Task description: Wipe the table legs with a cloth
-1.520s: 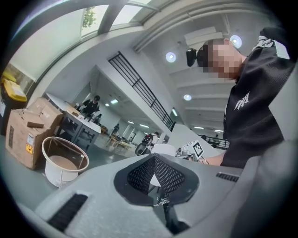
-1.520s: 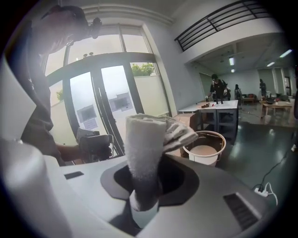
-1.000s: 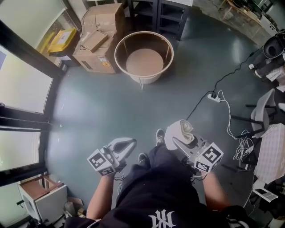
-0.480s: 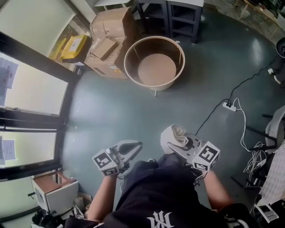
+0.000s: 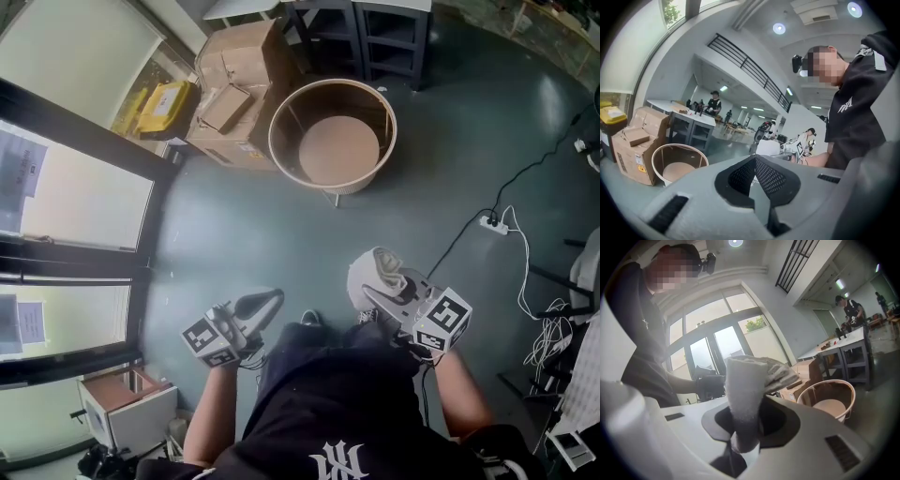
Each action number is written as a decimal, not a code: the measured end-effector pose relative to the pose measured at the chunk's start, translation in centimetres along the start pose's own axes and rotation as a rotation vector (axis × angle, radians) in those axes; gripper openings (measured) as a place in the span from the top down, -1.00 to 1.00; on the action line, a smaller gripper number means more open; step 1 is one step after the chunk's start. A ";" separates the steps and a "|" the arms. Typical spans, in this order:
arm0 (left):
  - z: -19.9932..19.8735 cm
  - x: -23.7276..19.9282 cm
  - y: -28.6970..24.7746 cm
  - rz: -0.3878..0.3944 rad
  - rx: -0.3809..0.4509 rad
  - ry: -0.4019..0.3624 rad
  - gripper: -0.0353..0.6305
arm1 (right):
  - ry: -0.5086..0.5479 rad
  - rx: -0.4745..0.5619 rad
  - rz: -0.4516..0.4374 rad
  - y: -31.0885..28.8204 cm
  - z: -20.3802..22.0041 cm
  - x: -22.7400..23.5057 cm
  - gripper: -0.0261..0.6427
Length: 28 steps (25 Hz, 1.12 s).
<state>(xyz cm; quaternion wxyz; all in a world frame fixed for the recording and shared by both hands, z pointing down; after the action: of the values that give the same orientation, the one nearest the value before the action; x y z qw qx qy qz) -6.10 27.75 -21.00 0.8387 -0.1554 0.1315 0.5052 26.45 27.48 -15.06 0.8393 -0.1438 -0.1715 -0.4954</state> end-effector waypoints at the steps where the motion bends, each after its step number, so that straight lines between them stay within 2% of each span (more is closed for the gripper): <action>1: -0.1 -0.7 0.0 0.005 0.001 -0.003 0.88 | -0.001 -0.001 0.012 -0.1 0.0 0.1 0.67; 6: 0.2 -4.5 0.6 0.055 0.019 -0.001 0.88 | 0.005 -0.044 0.068 -2.4 -0.2 0.0 0.67; 12: -0.9 -11.3 3.3 0.130 0.106 0.083 0.88 | -0.001 -0.061 0.156 -9.2 -1.6 -1.1 0.67; 16: -1.9 -17.3 7.3 0.137 0.107 0.099 0.88 | -0.025 -0.101 0.187 -15.9 -2.9 -2.2 0.67; 20: -2.0 -22.3 9.0 0.179 0.103 0.128 0.88 | 0.038 -0.162 0.207 -21.4 -5.0 -2.5 0.67; 24: -0.7 -25.7 9.8 0.230 0.102 0.174 0.88 | 0.055 -0.161 0.265 -24.6 -6.5 -2.6 0.67; 28: 1.0 -28.0 8.3 0.268 0.088 0.225 0.88 | 0.069 -0.130 0.246 -25.4 -7.3 -2.6 0.67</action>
<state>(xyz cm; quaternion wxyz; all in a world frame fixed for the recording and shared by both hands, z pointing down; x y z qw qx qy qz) -26.17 9.26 -10.62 0.7497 -0.1554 0.2659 0.5857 3.97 14.58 -20.95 0.8881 -0.2006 -0.0913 -0.4034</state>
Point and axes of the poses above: the fingertips, and each gripper's own axes: y backward along the fingers, x to its right, z out of its underside, the point moved 10 cm from there along y, backward along the fingers, and after that the axes turned 4 degrees about x, right-handed, at the moved point
